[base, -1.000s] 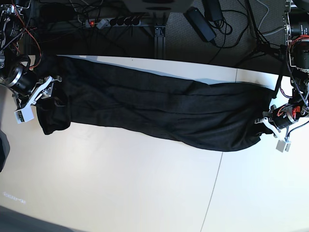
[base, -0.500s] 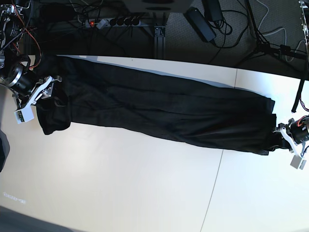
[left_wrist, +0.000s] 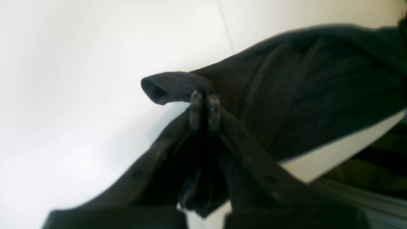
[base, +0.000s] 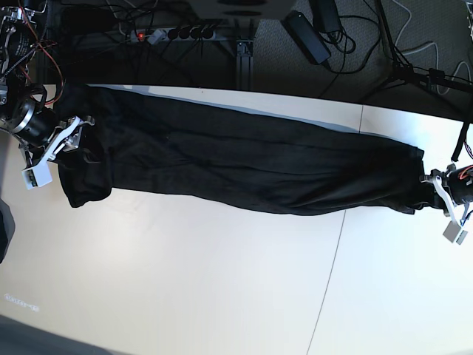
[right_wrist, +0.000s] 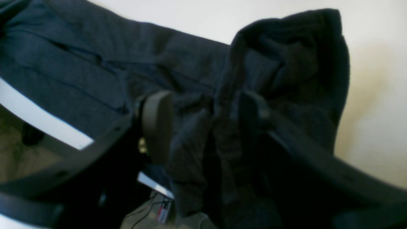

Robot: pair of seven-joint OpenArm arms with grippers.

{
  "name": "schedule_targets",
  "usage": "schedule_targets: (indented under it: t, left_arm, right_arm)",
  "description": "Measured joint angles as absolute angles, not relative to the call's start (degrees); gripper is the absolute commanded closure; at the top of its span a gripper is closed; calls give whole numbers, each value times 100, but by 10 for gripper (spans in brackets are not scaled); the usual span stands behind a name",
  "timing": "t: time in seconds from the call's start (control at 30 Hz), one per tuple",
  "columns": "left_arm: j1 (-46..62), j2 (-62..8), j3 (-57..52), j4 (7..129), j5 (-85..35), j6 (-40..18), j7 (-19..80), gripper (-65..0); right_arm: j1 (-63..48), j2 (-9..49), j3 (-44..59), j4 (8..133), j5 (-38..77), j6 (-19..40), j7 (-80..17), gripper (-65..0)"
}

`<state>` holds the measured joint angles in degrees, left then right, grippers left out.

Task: Fold the T-shirt properly
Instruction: 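Hold both strip ends and pull them apart to straighten the strip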

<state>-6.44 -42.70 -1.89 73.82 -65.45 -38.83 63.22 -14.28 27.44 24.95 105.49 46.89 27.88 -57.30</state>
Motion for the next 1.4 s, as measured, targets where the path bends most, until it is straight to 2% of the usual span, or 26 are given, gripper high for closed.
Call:
schedule_targets:
  t: [0.2,0.23,0.27,0.33,0.47,0.73,0.97,1.4]
  left_arm:
    - [-316,-4268,-187,7382,-6560,-3883,6361,0]
    - [-268,-4270,-187,7382,-6567,-3883,6368,0]
    - [-252,-4265,-187,7382,-6556,-3883,6368,0]
    - [-246,-4270,-187,7382,-6560,-3883,6351,-14]
    - [-257,-4270,-187,7387,-6267,-3883,6023,-146]
    - [-270,-4268,-187,7387,-5645,-3881,5649,-317]
    - [-270,-4268,-189,7369,-4998,-3533,5349,-323]
    - [-266,-4108,-187,6761,-5596,-3481,5677,-323]
  right_arm:
    - [-1428,2744,2495,10549,4689,2788,-5677,-329]
    - [-1428,2744,2495,10549,4694,2788,-5607,-294]
    - [-1428,2744,2495,10549,4689,2788,-5529,-221]
    - [-1428,2744,2495,10549,4694,2788,-5382,0]
    - [-1428,2744,2495,10547,4338,2788,-5019,0]
    - [-1426,2744,2438,10499,4285,2788,-4928,0]
    - [-1411,2744,2283,9732,4244,2788,-4880,0]
    - [-1411,2744,2248,8831,4311,2788,-4816,0]
